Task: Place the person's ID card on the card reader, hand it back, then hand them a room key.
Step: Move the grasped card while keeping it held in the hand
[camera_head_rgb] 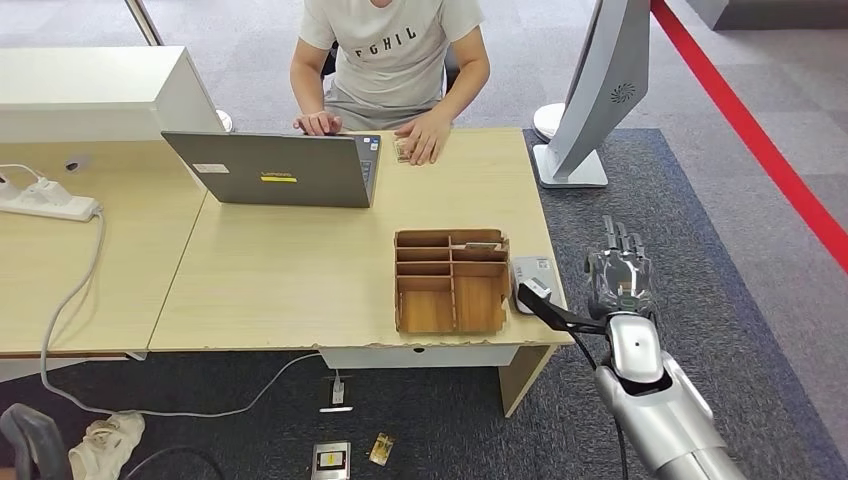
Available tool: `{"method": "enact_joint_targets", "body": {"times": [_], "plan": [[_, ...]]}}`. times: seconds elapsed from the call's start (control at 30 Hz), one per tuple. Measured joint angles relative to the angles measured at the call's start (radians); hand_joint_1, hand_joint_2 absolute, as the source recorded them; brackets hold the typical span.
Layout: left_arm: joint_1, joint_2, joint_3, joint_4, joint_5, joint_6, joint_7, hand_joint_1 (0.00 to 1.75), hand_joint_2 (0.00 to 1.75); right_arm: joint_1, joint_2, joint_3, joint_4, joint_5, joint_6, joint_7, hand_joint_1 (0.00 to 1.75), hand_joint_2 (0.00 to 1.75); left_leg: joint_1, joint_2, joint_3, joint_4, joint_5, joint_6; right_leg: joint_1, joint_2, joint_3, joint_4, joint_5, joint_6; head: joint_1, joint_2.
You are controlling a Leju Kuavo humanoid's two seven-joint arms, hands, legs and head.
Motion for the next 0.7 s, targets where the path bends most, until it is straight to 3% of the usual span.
{"method": "enact_joint_targets", "body": {"times": [0.23, 0.7], "plan": [[0.000, 0.000, 0.003, -0.007, -0.020, 0.000, 0.000, 0.00, 1.75, -0.002, 0.060, 0.011, 0.021, -0.021, -0.045, -0.040, 1.75, 1.75, 0.000, 0.000, 0.000, 0.000, 0.000, 0.000, 0.000, 0.000, 0.000, 0.000, 0.000, 0.000, 0.000, 0.000], [0.003, -0.006, 0.006, -0.008, -0.071, 0.000, 0.000, 0.00, 1.75, -0.061, 0.166, 0.039, 0.133, -0.021, -0.080, -0.040, 1.75, 1.75, 0.000, 0.000, 0.000, 0.000, 0.000, 0.000, 0.000, 0.000, 0.000, 0.000, 0.000, 0.000, 0.000, 0.000]]}}
